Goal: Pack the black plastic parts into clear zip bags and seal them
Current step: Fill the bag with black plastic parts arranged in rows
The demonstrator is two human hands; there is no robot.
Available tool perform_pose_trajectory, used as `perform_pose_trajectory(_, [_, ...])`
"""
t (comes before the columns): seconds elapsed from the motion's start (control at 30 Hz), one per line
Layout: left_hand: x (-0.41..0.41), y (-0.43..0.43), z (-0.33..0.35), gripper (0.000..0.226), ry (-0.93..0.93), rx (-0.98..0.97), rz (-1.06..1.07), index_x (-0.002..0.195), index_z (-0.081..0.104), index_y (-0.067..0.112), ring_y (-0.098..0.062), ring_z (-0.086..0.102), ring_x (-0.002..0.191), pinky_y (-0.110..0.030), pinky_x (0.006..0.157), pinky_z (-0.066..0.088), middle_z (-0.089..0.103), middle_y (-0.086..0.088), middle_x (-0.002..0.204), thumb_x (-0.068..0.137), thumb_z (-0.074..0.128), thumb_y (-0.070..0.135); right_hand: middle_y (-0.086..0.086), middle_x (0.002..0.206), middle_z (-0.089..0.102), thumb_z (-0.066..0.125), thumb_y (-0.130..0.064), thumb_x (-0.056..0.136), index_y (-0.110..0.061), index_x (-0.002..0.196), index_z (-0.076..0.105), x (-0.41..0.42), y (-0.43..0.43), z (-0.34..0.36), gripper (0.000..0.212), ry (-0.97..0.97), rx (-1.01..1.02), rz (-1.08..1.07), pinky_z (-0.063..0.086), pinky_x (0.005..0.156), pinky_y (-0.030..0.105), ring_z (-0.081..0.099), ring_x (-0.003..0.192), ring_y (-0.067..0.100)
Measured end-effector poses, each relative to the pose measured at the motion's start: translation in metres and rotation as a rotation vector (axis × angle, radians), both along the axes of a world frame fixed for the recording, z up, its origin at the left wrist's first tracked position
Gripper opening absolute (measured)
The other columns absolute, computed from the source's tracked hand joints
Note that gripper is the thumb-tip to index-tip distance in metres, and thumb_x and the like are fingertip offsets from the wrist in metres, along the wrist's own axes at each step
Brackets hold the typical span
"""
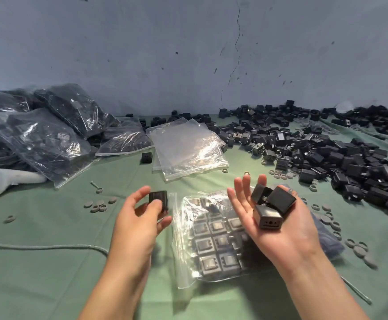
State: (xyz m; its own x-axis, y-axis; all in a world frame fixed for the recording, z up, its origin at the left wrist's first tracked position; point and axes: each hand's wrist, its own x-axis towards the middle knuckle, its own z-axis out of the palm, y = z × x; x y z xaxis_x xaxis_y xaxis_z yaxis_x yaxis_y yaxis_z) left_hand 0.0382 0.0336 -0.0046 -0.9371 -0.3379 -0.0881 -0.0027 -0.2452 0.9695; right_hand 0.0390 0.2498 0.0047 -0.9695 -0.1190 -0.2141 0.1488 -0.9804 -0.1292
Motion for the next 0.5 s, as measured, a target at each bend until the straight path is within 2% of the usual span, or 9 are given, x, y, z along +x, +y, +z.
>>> perform_pose_trajectory(0.07, [-0.003,-0.004,-0.010,0.031,-0.090,-0.077,0.015,0.125,0.056,0.018,-0.015,0.065,0.070,-0.030,0.074,0.056,0.067,-0.013,0.104,0.096,0.059,0.009,0.011,0.116,0.068,0.051,-0.028,0.091,-0.015,0.106,0.069,-0.001,0.008,-0.001,0.027,-0.003,0.004,-0.045,0.054,0.094,0.052,0.070,0.102,0.034])
perform_pose_trajectory(0.17, [-0.004,0.000,-0.019,0.025,-0.132,-0.087,-0.039,0.120,0.058,0.009,-0.009,0.064,0.065,-0.025,0.071,0.054,0.069,-0.008,0.095,0.095,0.062,0.010,0.012,0.115,0.068,0.048,-0.031,0.096,-0.015,0.108,0.068,-0.003,0.018,-0.003,0.028,-0.004,0.006,-0.095,0.056,0.089,0.052,0.070,0.101,0.034])
perform_pose_trajectory(0.23, [-0.005,0.004,-0.020,0.020,-0.135,-0.052,-0.132,0.115,0.063,0.004,-0.009,0.068,0.070,-0.023,0.069,0.055,0.073,-0.009,0.092,0.095,0.061,0.009,0.013,0.113,0.069,0.047,-0.031,0.098,-0.015,0.107,0.068,-0.004,0.021,-0.003,0.029,0.002,0.006,-0.112,0.058,0.085,0.051,0.071,0.099,0.033])
perform_pose_trajectory(0.3, [-0.005,0.011,-0.018,0.020,-0.131,-0.019,-0.244,0.115,0.066,0.004,-0.019,0.073,0.085,-0.024,0.071,0.058,0.076,-0.012,0.098,0.096,0.061,0.009,0.013,0.111,0.069,0.046,-0.030,0.098,-0.014,0.106,0.068,-0.005,0.022,-0.003,0.029,0.004,0.007,-0.119,0.060,0.080,0.051,0.072,0.097,0.033])
perform_pose_trajectory(0.37, [-0.007,0.019,-0.017,0.021,-0.124,0.005,-0.269,0.115,0.066,0.006,-0.026,0.073,0.096,-0.028,0.075,0.061,0.076,-0.011,0.102,0.095,0.062,0.008,0.013,0.111,0.069,0.046,-0.031,0.098,-0.014,0.104,0.069,-0.005,0.023,-0.004,0.029,0.002,0.007,-0.120,0.061,0.078,0.050,0.072,0.097,0.033])
perform_pose_trajectory(0.43, [-0.008,0.026,-0.016,0.024,-0.119,-0.044,-0.229,0.117,0.066,0.008,-0.025,0.073,0.096,-0.032,0.080,0.060,0.076,-0.009,0.101,0.093,0.066,0.010,0.012,0.112,0.069,0.046,-0.032,0.098,-0.015,0.104,0.069,-0.004,0.024,-0.004,0.029,0.000,0.008,-0.121,0.061,0.079,0.050,0.071,0.098,0.032])
perform_pose_trajectory(0.5, [-0.009,0.031,-0.016,0.029,-0.115,-0.109,-0.197,0.119,0.065,0.011,-0.019,0.074,0.089,-0.028,0.076,0.058,0.077,-0.007,0.098,0.091,0.069,0.014,0.012,0.111,0.069,0.046,-0.031,0.097,-0.015,0.104,0.068,-0.004,0.026,-0.003,0.029,-0.002,0.010,-0.125,0.061,0.078,0.050,0.071,0.097,0.032])
